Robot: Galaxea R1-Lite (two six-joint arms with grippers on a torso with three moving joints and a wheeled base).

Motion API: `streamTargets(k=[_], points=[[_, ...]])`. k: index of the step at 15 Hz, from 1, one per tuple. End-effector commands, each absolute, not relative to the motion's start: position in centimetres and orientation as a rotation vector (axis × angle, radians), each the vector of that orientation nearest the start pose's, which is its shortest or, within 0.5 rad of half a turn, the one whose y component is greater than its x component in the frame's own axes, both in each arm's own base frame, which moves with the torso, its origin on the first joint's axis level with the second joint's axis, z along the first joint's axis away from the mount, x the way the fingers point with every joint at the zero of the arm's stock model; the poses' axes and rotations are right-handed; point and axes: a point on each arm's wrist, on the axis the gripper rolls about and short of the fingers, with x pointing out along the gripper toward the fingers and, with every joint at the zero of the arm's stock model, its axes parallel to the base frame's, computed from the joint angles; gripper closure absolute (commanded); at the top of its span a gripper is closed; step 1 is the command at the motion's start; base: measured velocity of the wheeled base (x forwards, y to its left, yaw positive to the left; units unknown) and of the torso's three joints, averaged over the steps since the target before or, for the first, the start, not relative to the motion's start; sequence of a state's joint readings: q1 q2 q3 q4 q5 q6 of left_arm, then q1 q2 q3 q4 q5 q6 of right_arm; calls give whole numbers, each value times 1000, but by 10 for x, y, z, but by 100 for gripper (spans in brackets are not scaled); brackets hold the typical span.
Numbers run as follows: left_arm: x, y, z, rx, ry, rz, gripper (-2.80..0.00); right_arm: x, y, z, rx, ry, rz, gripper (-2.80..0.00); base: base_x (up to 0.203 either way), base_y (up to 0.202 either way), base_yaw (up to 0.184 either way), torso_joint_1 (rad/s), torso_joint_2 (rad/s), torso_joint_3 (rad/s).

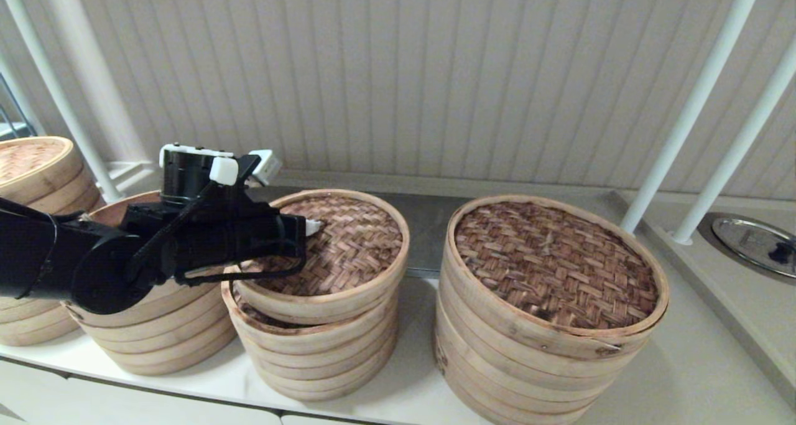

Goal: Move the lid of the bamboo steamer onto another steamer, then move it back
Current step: Put the steamer

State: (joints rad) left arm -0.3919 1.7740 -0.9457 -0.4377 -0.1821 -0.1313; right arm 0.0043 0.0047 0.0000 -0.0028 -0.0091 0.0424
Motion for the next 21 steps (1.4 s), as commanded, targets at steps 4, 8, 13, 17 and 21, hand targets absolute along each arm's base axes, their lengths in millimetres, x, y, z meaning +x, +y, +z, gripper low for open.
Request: streamTargets(k=[4,8,13,17,21], points=[[303,-121,170,-92,457,-516,0,-22,0,76,43,5,-5,0,0,0,0,0,0,0],[303,-121,172,-94,437,-520,0,-22,0,75,43,5,-5,0,0,0,0,0,0,0],[302,-120,175,-96,425,-520,0,-22,0,75,43,5,-5,0,0,0,0,0,0,0],[303,-120,175,-96,425,-520,0,-22,0,76,43,5,-5,0,0,0,0,0,0,0],[304,-121,173,-95,431,-518,0,-22,0,76,43,5,-5,0,0,0,0,0,0,0]])
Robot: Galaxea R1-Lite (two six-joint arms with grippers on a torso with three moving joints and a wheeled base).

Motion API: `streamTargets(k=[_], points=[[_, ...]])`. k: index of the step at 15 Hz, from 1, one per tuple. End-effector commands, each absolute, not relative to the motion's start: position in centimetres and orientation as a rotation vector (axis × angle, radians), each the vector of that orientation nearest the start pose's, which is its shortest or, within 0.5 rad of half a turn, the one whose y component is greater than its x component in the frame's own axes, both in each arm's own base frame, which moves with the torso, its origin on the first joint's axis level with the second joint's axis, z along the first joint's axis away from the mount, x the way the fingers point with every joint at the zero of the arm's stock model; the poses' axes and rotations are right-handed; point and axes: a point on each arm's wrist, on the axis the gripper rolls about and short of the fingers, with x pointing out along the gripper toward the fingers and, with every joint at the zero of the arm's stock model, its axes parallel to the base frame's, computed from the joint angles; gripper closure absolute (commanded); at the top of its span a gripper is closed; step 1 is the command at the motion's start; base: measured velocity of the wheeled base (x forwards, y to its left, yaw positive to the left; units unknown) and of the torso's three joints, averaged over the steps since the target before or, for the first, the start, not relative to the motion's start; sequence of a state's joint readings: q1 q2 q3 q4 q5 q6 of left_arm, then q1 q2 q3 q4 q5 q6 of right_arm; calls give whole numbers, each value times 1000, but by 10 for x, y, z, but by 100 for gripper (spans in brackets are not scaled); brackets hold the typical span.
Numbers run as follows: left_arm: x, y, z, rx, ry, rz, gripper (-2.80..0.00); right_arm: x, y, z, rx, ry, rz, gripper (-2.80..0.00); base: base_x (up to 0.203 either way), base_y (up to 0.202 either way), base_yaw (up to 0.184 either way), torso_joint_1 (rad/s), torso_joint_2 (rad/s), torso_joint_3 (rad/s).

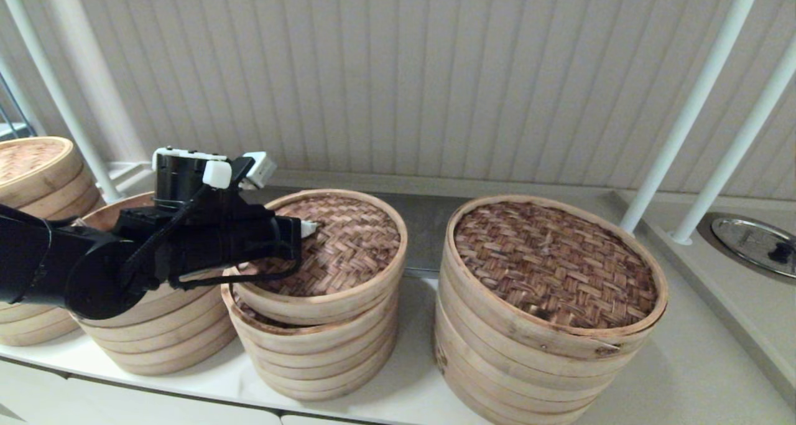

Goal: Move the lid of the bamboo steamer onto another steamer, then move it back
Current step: Put the steamer, then pick up the steamer

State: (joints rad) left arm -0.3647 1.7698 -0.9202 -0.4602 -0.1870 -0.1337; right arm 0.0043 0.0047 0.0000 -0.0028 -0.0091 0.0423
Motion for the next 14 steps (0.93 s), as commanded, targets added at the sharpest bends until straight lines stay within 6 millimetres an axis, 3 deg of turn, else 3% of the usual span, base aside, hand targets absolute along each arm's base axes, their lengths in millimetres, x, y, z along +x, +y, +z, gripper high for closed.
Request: streamTargets(k=[1,3,4,11,14], points=[[304,-121,173,-95,431,-517,0,-22,0,75,43,6,-5,0,0,0,0,0,0,0],[303,-120,173,-92,428,-517,0,-22,0,76,43,5,-5,0,0,0,0,0,0,0],[303,-120,174,-92,427,-517,-280,-22,0,76,43,5,-5,0,0,0,0,0,0,0],[296,-117,193,-98,363,-524,-280,-22,0,76,43,5,-5,0,0,0,0,0,0,0],[281,-111,217,-102,290,-523,-280,-22,0,76,43,5,-5,0,0,0,0,0,0,0]])
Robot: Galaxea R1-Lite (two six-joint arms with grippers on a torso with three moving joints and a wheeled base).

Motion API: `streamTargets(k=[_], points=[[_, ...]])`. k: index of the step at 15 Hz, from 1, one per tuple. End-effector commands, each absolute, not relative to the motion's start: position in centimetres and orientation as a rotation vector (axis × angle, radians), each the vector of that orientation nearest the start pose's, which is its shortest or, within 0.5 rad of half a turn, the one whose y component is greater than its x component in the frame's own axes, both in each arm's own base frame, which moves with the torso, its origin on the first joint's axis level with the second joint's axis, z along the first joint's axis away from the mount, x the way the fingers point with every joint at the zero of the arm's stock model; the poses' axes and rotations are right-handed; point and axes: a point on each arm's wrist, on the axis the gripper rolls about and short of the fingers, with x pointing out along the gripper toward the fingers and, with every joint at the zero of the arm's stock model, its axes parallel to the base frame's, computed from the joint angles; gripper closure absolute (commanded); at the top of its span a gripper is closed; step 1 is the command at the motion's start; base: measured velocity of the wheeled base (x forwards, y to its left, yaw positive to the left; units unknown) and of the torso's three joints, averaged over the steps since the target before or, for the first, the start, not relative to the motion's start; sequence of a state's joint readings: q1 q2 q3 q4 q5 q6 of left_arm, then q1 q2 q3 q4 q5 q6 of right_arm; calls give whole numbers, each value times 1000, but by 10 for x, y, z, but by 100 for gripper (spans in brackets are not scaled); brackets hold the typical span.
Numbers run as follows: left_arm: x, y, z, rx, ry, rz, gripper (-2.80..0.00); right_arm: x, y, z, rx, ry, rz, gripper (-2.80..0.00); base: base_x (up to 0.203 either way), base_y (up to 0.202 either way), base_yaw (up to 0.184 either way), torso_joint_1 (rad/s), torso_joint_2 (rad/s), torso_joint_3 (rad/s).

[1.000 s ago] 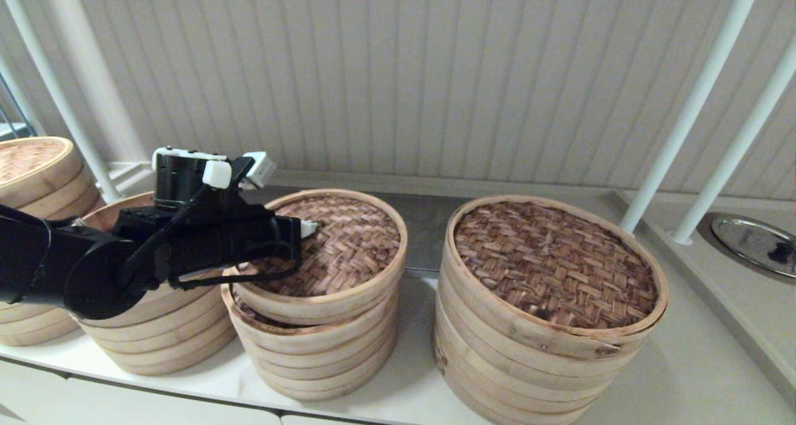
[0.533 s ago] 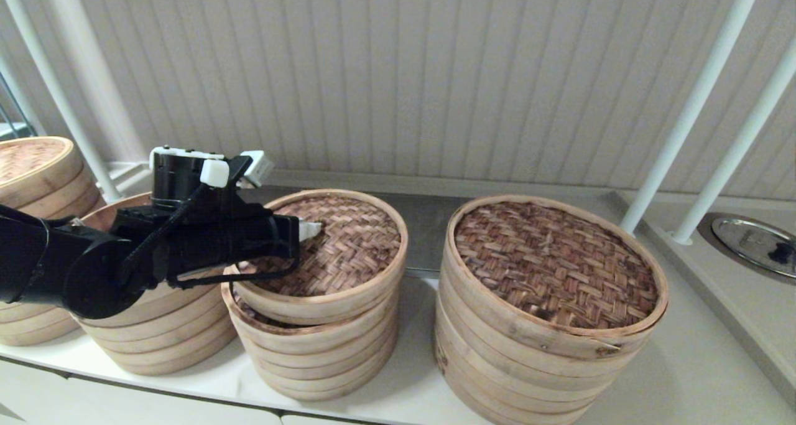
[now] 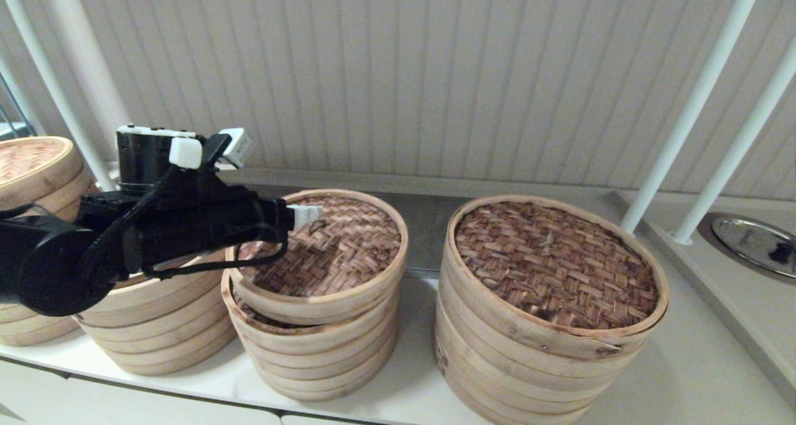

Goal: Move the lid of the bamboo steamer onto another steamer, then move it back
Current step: Pick up the steamer

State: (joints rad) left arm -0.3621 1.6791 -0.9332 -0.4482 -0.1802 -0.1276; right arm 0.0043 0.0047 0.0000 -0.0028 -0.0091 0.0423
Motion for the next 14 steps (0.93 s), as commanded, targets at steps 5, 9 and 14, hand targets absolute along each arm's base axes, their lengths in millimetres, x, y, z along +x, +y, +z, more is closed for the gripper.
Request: streamTargets(k=[5,9,14], points=[[231,-86,263,-75,172,-511,0,-22,0,75,43,6,-5,0,0,0,0,0,0,0],[170,-52,287,-24,94,-428,0,-22,0,76,43,5,-5,0,0,0,0,0,0,0],[77,-9,271,-12,61,-257,0,-22,0,76,43,5,-5,0,0,0,0,0,0,0]])
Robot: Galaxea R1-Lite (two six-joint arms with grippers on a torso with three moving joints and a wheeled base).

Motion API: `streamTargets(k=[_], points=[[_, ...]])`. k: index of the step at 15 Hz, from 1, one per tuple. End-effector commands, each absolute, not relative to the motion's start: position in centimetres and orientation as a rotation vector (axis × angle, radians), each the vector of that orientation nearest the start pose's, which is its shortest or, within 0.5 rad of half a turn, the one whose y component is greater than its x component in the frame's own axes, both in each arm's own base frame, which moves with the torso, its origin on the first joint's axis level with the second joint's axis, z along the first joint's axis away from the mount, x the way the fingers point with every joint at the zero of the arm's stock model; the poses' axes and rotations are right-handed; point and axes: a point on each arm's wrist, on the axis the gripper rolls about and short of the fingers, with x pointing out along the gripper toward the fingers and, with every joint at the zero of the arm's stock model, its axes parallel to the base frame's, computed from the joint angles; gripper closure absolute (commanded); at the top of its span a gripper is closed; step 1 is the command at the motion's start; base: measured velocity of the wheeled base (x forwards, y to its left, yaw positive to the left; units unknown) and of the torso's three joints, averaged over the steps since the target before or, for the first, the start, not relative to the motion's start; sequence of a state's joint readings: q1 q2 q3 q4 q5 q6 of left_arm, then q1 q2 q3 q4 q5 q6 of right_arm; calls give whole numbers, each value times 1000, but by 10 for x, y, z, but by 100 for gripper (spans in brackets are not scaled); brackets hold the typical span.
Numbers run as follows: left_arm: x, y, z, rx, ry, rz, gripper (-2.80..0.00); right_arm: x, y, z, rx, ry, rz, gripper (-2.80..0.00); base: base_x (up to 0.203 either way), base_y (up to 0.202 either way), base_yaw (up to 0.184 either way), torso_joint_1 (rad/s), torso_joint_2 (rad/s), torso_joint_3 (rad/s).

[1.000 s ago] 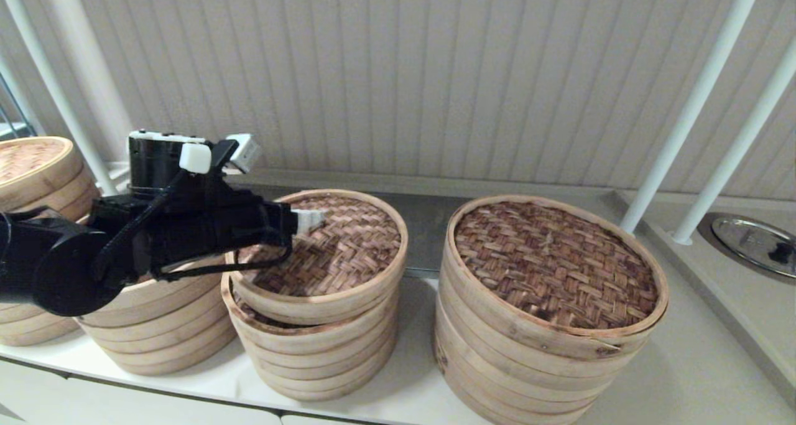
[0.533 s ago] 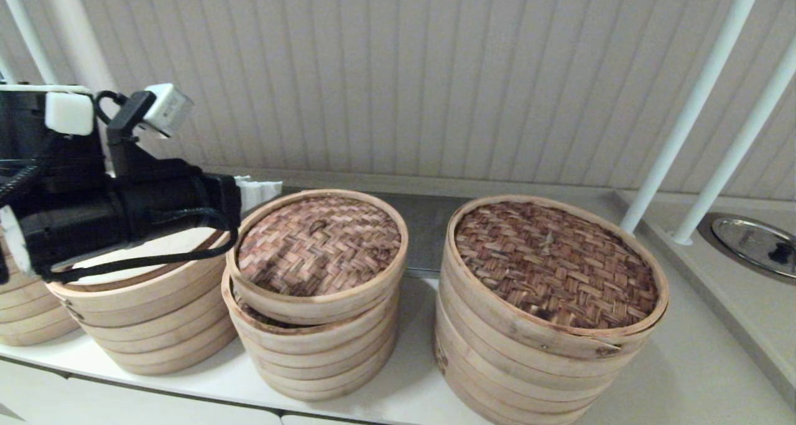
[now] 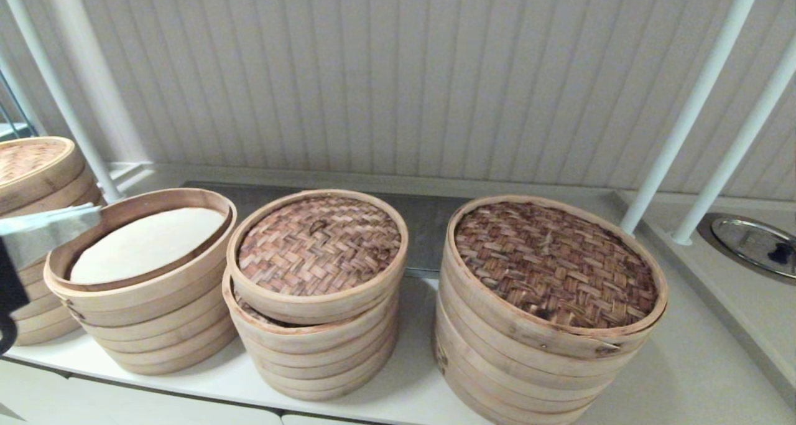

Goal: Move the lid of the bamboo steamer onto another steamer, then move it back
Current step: Pick up the steamer

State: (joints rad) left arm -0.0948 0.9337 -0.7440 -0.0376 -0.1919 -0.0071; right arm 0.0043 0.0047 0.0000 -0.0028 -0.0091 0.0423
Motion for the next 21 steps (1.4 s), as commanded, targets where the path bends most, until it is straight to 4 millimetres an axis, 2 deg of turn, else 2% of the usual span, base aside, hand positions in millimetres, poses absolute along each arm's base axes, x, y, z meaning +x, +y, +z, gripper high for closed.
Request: streamTargets(k=[1,6,8,9,14,17,20,21], points=[[62,-6,260,-12,67,-229,0,-22,0,76,43,5,-5,0,0,0,0,0,0,0],[2,-5,190,4,55,-137,0,-22,0,75,43,6,-3,0,0,0,0,0,0,0],[-11,-6,158,4,64,-115,0,-22,0,75,43,5,-5,0,0,0,0,0,0,0],[-11,-6,146,1,88,-96,0,-22,0,75,43,5,-5,0,0,0,0,0,0,0],[-9,-5,142,6,68,-78,0,-22,0,76,43,5,-5,0,0,0,0,0,0,0],[-21,-2,138,32,24,-108,0,-22,0,75,43,6,-5,0,0,0,0,0,0,0],[-30,-2,105,85,1,-95,0,-22,0,75,43,6,-5,0,0,0,0,0,0,0],[-29,-2,89,111,11,-86,0,-22,0,75,43,6,-5,0,0,0,0,0,0,0]])
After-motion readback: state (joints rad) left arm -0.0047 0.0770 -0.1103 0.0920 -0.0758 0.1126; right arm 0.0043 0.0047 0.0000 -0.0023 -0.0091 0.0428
